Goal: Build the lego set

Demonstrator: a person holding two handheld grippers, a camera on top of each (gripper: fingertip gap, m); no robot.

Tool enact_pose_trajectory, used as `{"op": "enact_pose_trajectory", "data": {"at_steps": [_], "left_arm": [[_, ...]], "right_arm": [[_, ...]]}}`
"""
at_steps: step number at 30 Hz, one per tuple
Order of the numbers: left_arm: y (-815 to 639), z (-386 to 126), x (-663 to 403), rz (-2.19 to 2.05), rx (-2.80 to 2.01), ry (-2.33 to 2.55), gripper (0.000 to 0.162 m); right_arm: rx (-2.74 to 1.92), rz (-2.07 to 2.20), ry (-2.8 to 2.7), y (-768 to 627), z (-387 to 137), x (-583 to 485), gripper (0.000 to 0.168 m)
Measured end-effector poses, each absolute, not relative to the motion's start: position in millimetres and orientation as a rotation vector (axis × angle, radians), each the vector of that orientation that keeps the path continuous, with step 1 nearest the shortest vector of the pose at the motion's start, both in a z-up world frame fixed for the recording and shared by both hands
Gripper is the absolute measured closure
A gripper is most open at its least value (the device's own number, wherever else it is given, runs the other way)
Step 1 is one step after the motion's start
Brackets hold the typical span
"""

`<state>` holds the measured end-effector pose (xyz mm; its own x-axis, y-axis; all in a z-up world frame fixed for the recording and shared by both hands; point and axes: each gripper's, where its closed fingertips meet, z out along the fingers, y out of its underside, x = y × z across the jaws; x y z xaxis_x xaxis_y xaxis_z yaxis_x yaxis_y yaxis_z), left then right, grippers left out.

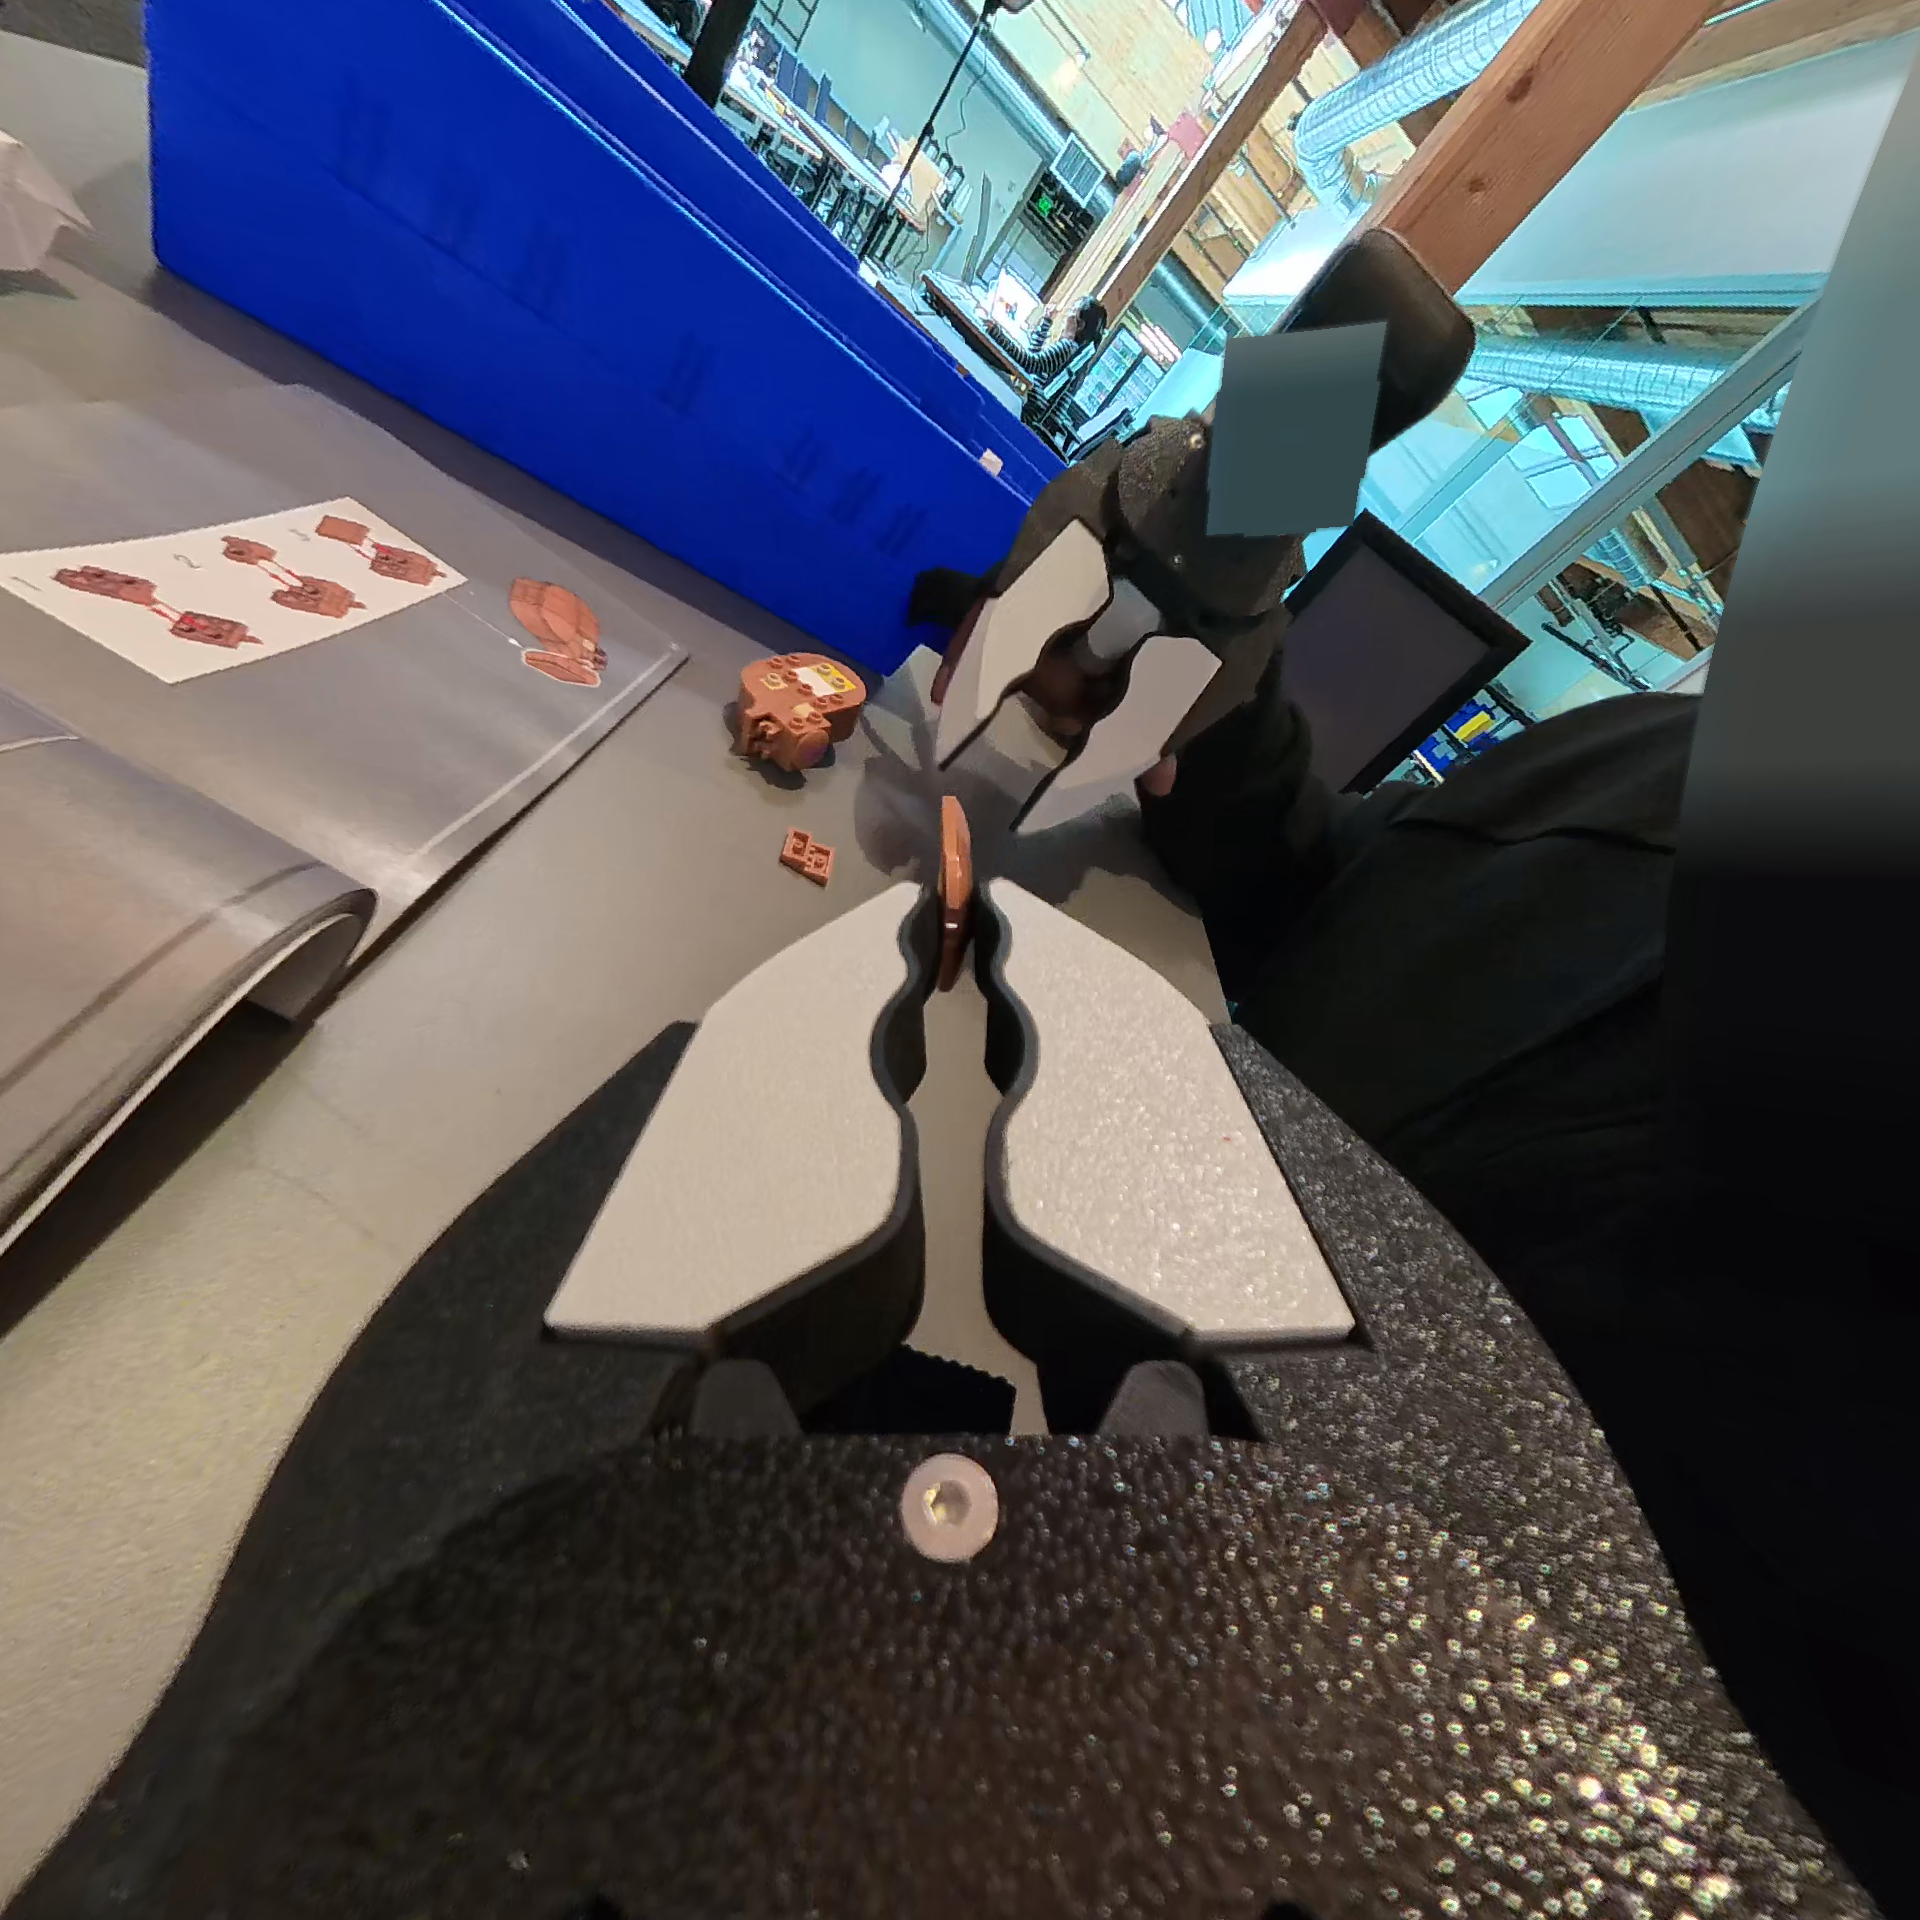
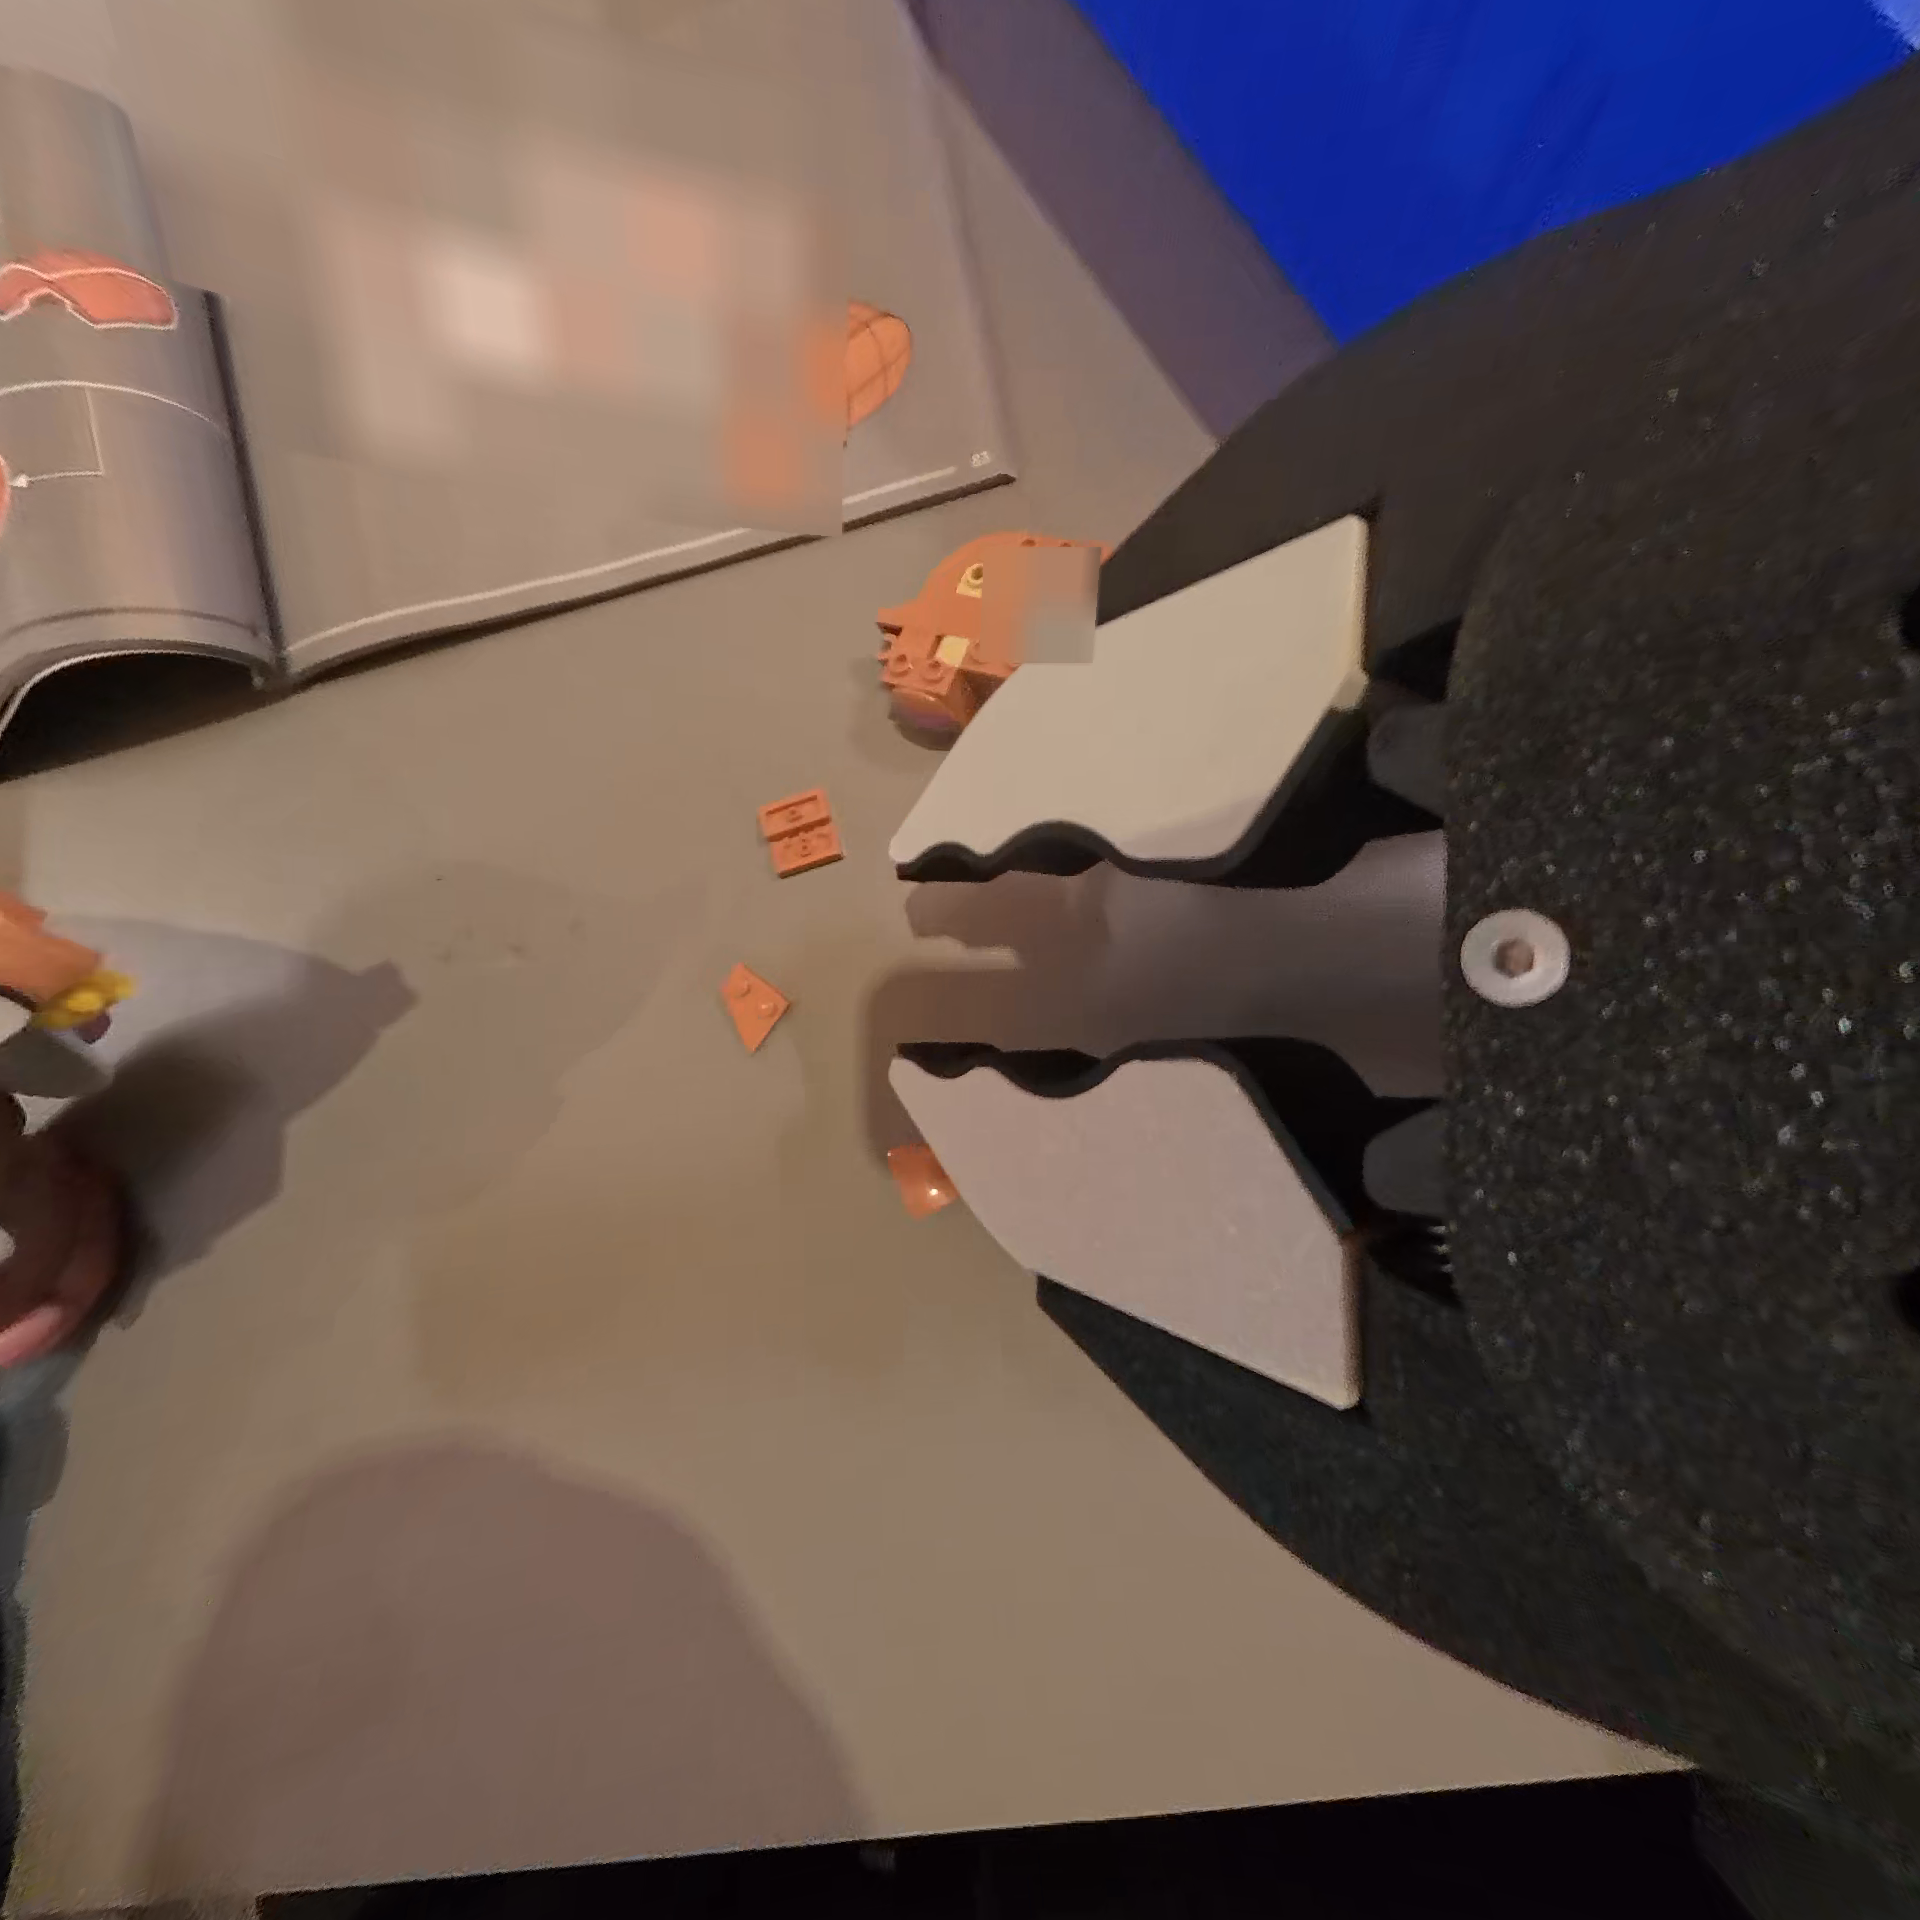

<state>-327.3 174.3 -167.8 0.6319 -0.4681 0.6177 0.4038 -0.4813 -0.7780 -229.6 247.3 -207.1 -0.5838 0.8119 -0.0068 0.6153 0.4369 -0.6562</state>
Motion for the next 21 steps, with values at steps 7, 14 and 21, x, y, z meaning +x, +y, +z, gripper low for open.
{"op": "enact_pose_trajectory", "data": {"at_steps": [7, 14, 21], "left_arm": [[176.1, -171.2, -324.2, -1.031, -1.823, 0.054, 0.157], [180.0, -173.7, -315.7, -1.031, -1.84, 0.07, 0.157], [179.8, -174.6, -313.2, -1.03, -1.847, 0.07, 0.157]], "right_arm": [[-1.222, 0.864, -2.396, 241.9, -219.2, -237.6, 0.139], [-1.26, 0.905, -2.416, 216.9, -229.5, -247.9, 0.14], [-1.368, 0.85, -2.415, 212.9, -243.0, -253.5, 0.142]]}}
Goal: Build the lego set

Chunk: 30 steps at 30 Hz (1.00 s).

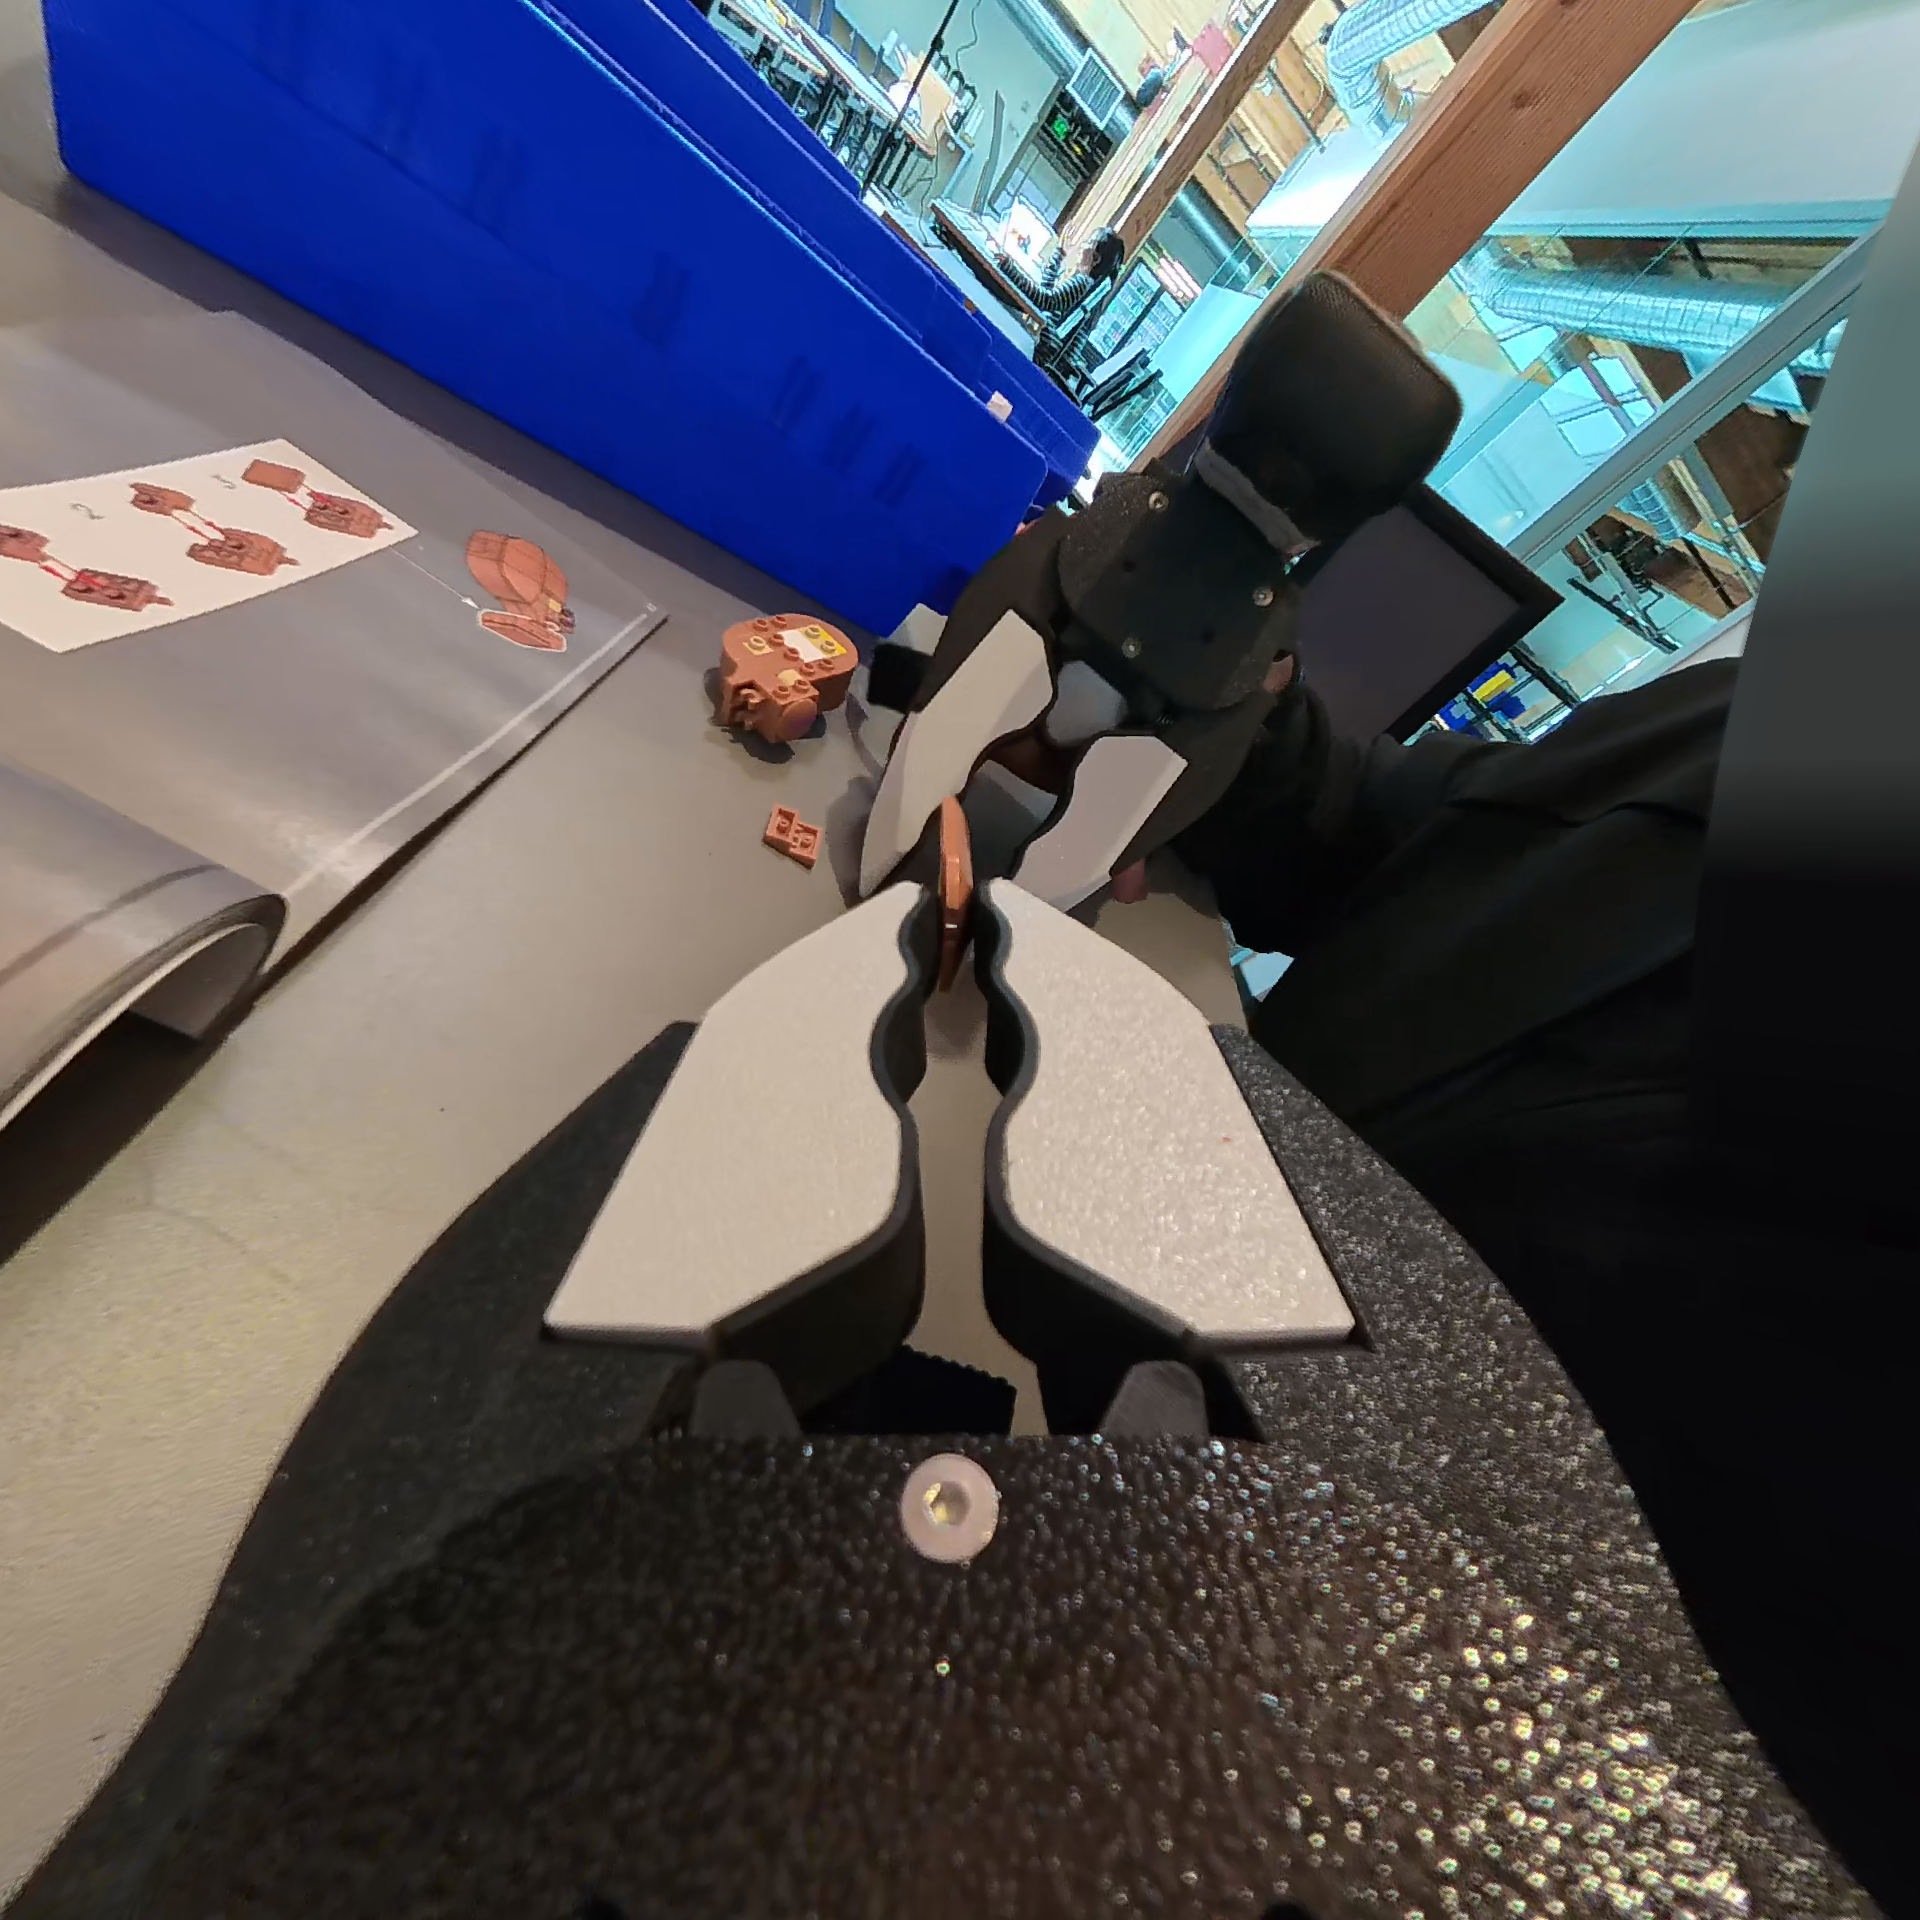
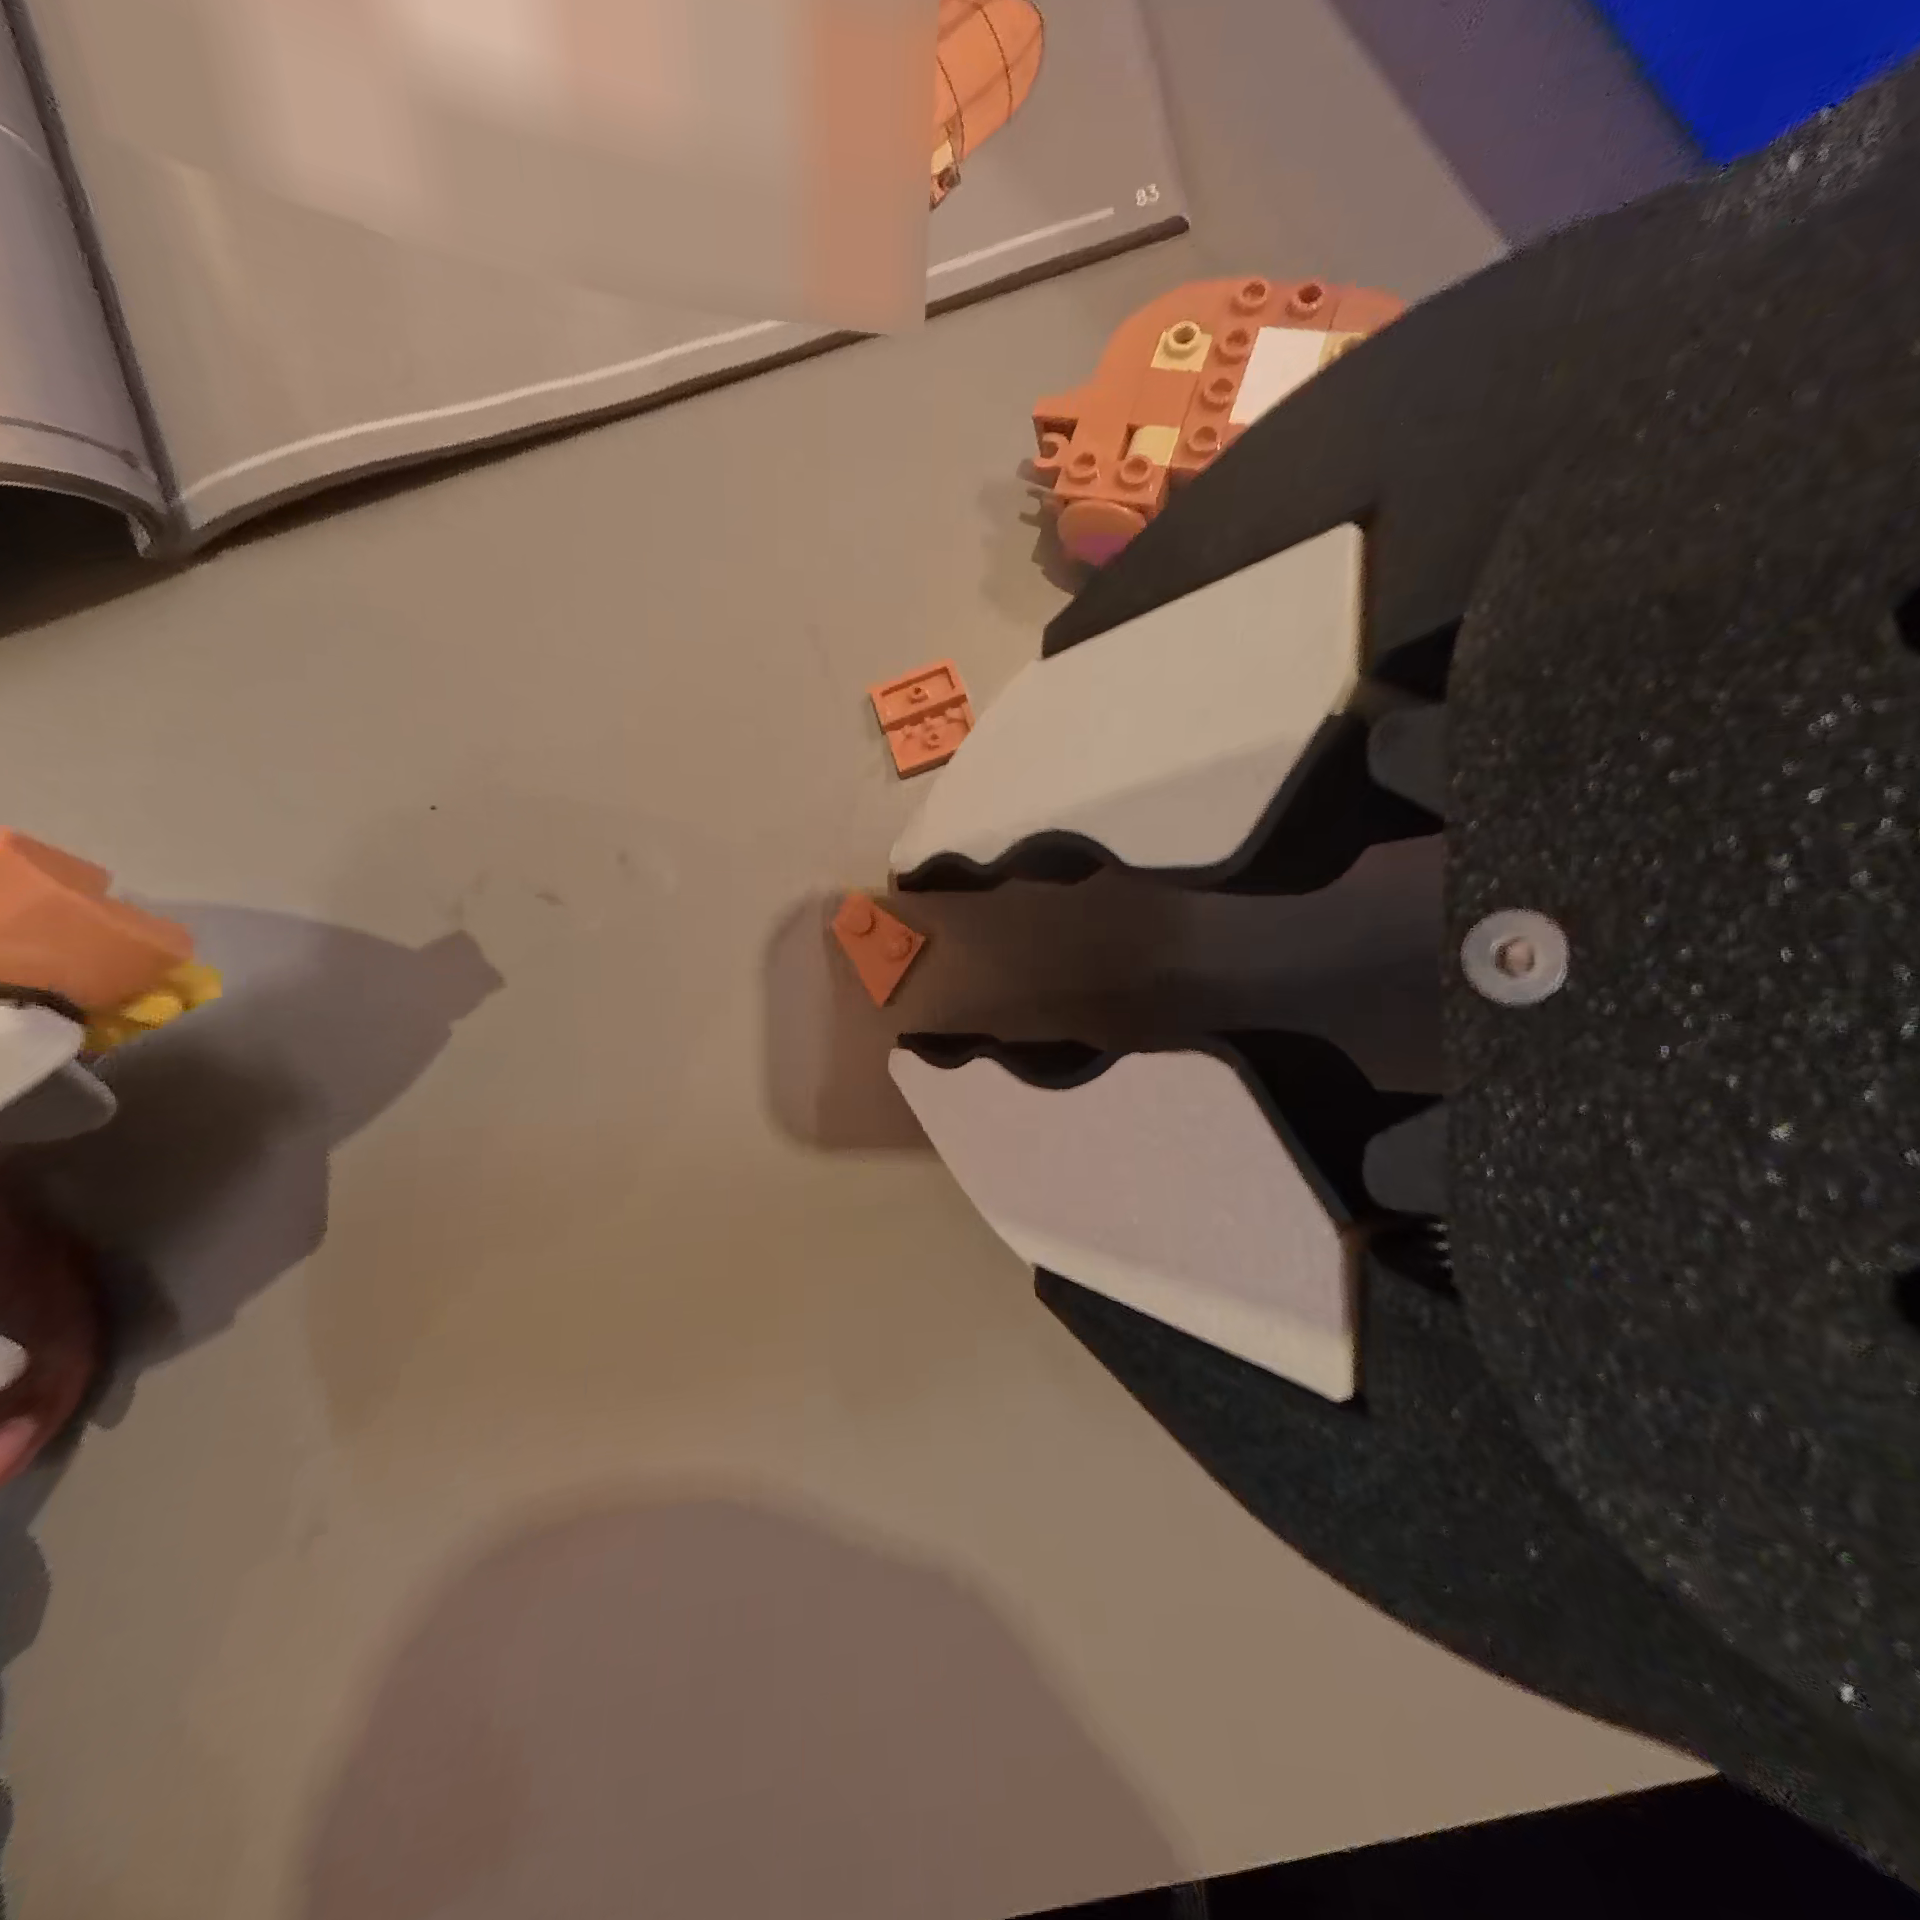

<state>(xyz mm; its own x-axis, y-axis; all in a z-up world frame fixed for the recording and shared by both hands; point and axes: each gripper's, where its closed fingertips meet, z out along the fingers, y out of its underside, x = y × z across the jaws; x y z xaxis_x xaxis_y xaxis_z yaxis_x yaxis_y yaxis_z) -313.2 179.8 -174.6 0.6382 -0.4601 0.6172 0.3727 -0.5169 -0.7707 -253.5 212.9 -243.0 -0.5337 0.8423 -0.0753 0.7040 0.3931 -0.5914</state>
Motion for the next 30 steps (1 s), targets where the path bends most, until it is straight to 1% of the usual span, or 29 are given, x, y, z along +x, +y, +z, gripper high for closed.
{"op": "enact_pose_trajectory", "data": {"at_steps": [8, 10, 12, 13, 30], "left_arm": [[177.9, -178.3, -309.8, -1.055, -1.871, 0.039, 0.157], [176.9, -178.4, -309.3, -1.062, -1.873, 0.035, 0.157], [175.6, -178.7, -308.5, -1.07, -1.876, 0.034, 0.157], [174.9, -178.7, -308.1, -1.073, -1.876, 0.035, 0.157], [171.2, -178.5, -315.8, -1.076, -1.875, 0.003, 0.157]], "right_arm": [[-1.478, 0.827, -2.397, 209.9, -245.3, -256.9, 0.141], [-1.457, 0.841, -2.415, 207.3, -245.4, -258.8, 0.146], [-1.422, 0.84, -2.445, 204.8, -246.3, -260.0, 0.156], [-1.405, 0.845, -2.457, 203.1, -246.3, -260.8, 0.157], [-1.261, 0.881, -2.548, 196.2, -246.2, -271.6, 0.158]]}}
